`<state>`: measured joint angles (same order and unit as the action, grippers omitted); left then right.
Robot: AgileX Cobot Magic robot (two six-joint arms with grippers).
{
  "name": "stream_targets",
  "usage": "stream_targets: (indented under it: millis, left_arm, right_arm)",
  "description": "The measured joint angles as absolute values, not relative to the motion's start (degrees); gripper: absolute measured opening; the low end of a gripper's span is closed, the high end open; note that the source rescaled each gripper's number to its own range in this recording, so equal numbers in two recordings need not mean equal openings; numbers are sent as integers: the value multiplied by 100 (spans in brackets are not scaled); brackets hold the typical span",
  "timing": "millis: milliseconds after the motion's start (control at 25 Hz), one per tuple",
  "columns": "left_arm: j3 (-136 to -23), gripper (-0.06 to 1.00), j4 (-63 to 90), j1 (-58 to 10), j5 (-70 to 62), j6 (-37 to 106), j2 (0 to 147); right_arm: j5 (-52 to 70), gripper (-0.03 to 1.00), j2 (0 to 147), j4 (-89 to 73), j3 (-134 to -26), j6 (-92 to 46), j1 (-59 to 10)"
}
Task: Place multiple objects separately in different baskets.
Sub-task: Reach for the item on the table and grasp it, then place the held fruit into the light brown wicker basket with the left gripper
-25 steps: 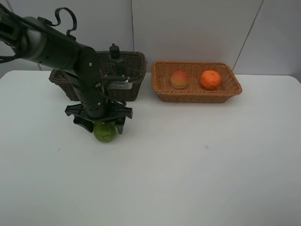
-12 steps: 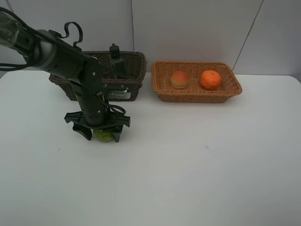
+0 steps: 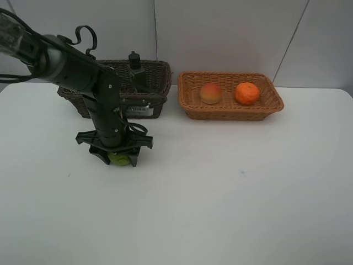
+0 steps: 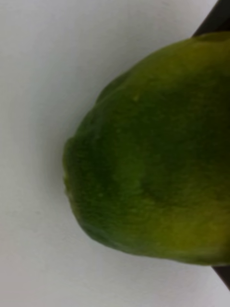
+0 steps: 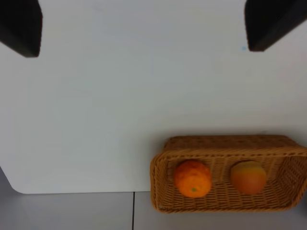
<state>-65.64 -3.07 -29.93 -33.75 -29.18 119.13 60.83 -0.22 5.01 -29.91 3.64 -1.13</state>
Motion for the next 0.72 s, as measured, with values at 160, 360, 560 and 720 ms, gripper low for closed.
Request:
stream_targets:
  millis: [160, 360, 560, 720]
  left_arm:
    - [-6564, 76, -301, -2964, -3356, -2918, 11913]
    - [-6569, 76, -306, -2956, -3351, -2924, 11913]
    - [-6569, 76, -306, -2956, -3351, -2940, 11913]
    - [-6569, 76, -306, -2956, -3370, -2940, 11913]
  right_arm:
    - [6083, 84, -22, 501, -2991, 364, -113]
    - [6083, 84, -22, 501, -2991, 364, -113]
    - [6083, 84, -22, 501, -2991, 364, -113]
    - [6083, 84, -22, 501, -2991, 364, -113]
